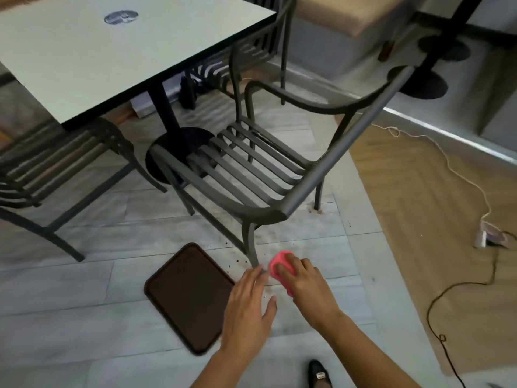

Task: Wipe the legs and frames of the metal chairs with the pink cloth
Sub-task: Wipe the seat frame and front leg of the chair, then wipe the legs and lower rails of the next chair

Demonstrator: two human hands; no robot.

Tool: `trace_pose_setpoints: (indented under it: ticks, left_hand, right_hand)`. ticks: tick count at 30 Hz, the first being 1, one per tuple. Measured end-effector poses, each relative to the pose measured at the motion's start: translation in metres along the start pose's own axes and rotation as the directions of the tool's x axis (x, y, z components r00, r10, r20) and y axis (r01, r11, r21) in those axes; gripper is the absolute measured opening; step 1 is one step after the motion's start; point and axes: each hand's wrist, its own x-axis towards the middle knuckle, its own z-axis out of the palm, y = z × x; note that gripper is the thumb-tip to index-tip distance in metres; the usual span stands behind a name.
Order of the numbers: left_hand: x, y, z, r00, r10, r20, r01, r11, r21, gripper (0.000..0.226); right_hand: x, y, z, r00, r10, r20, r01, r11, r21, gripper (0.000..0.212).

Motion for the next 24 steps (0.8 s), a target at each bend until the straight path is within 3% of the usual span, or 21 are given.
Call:
trace_pose_setpoints:
  ticks: [9, 13, 18, 24]
  left_hand:
    - [0.037, 0.115, 0.026, 0.993, -0.114, -0.037, 0.116, 0.991, 0.060, 0.049]
    - [0.064, 0.173, 0.064, 0.971, -0.210, -0.113, 0.215, 0.976, 0.041, 0.055]
    - [0.103, 0.251, 0.090, 0.951, -0.285, -0.117, 0.285, 0.958, -0.012, 0.053]
    - [0.160, 0.315, 0.102, 0.956, -0.260, -0.134, 0.259, 0.966, -0.027, 0.058]
  right_hand:
    - [-0.012, 0.113, -0.075, 0.994, -0.076, 0.078, 0.079, 0.996, -0.033, 0.077]
    - [-0.020, 0.179, -0.110, 0.978, -0.128, 0.166, 0.131, 0.991, -0.009, 0.065]
    - [-0.019, 0.255, -0.155, 0.972, -0.179, 0.153, 0.186, 0.982, -0.033, 0.070]
    - [0.015, 0.319, -0.205, 0.979, -0.193, 0.069, 0.196, 0.980, -0.031, 0.074]
